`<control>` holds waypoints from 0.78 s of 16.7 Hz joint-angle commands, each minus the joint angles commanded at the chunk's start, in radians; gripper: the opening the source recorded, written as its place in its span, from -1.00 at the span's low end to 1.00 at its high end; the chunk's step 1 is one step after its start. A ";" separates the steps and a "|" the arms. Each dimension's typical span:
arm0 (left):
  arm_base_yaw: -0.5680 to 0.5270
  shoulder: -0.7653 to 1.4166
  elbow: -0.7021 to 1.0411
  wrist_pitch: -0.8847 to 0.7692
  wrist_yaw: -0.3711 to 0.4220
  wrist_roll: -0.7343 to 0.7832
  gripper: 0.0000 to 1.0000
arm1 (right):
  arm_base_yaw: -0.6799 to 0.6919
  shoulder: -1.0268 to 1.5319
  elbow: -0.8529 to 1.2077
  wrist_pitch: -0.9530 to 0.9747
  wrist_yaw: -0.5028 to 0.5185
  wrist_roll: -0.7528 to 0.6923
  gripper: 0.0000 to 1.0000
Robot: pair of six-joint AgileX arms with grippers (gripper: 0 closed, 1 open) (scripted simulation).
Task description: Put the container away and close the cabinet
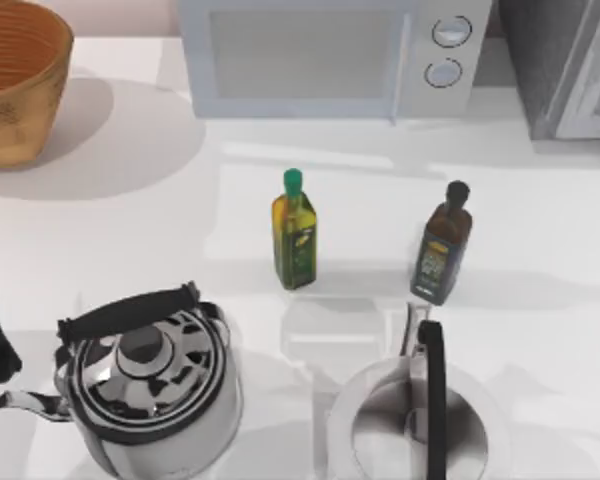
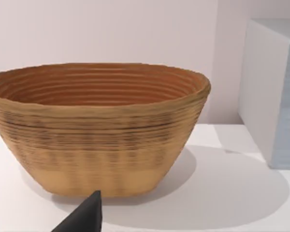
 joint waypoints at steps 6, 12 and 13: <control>0.000 0.000 0.000 0.000 0.000 0.000 1.00 | -0.017 -0.010 0.155 -0.157 -0.007 0.000 1.00; 0.000 0.000 0.000 0.000 0.000 0.000 1.00 | -0.033 -0.053 0.562 -0.633 -0.028 0.000 1.00; 0.000 0.000 0.000 0.000 0.000 0.000 1.00 | -0.033 -0.065 0.642 -0.730 -0.030 0.000 1.00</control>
